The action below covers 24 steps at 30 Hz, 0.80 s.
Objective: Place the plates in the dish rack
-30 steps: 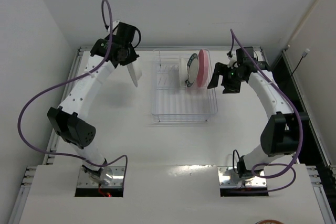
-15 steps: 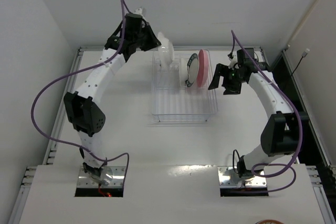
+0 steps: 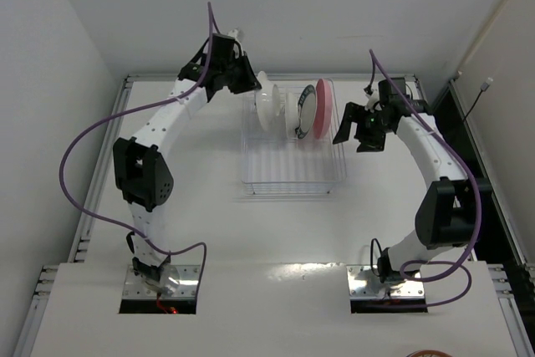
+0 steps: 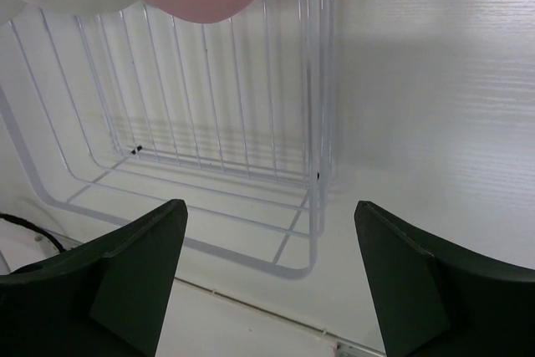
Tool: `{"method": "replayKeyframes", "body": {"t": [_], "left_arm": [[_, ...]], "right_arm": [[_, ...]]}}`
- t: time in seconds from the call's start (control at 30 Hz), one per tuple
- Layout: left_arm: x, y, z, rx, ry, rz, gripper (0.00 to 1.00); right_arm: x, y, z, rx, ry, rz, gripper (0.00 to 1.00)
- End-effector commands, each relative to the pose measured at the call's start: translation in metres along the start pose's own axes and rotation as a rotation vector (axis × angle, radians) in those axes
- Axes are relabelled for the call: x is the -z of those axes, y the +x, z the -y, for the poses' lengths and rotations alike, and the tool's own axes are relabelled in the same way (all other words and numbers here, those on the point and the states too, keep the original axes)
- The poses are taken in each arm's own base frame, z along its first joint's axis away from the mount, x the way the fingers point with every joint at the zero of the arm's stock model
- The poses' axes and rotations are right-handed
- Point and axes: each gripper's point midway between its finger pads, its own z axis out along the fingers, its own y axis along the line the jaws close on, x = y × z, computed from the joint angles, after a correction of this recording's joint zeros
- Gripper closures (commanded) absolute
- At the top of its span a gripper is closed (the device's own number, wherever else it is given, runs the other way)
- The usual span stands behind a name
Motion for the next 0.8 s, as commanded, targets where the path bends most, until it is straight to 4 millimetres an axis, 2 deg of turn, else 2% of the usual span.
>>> {"method": "replayKeyframes", "body": {"t": [0.0,0.17,0.2,0.3,0.33,0.4,0.43,0.5,0.53,0.57,0.67,0.77], "left_arm": [[0.002,-0.021,0.022,-0.035,0.063,0.084,1.0],[-0.01,-0.001,0.011,-0.061,-0.055,0.055,1.0],[-0.014,0.004,0.001,-0.057,-0.098,0.043,1.0],[-0.015,0.01,-0.005,-0.05,-0.147,0.029,1.0],[-0.016,0.006,-0.011,-0.051,-0.181,0.043,1.0],[-0.014,0.01,-0.008,-0.063,-0.212,0.041,1.0],[-0.011,0.007,-0.016,-0.065,-0.261,0.053,1.0],[-0.013,0.009,-0.011,-0.078,-0.275,0.06,1.0],[-0.017,0.014,-0.021,-0.081,-0.314,0.05,1.0],[-0.012,0.013,-0.016,-0.087,-0.322,0.053,1.0],[-0.022,0.028,-0.022,-0.118,-0.367,0.018,1.0],[-0.021,0.031,-0.015,-0.123,-0.351,0.005,1.0]], "right_arm": [[-0.002,-0.003,-0.001,0.004,-0.019,0.011,0.21],[-0.003,0.0,0.0,0.0,-0.017,0.003,0.21],[-0.001,-0.001,-0.001,0.003,-0.019,0.011,0.21],[-0.002,0.002,0.001,0.0,-0.017,0.003,0.21],[-0.002,0.002,0.001,0.0,-0.017,0.003,0.21],[-0.003,0.0,0.0,0.003,-0.019,0.011,0.21],[-0.003,0.0,-0.001,0.004,-0.028,0.008,0.21],[-0.003,0.0,-0.001,0.004,-0.028,0.008,0.21],[-0.003,0.0,-0.001,0.004,-0.028,0.008,0.21],[-0.003,0.0,-0.001,0.004,-0.028,0.008,0.21],[-0.003,0.0,-0.001,0.004,-0.028,0.008,0.21],[-0.004,0.003,0.0,0.009,-0.026,0.0,0.21]]}}
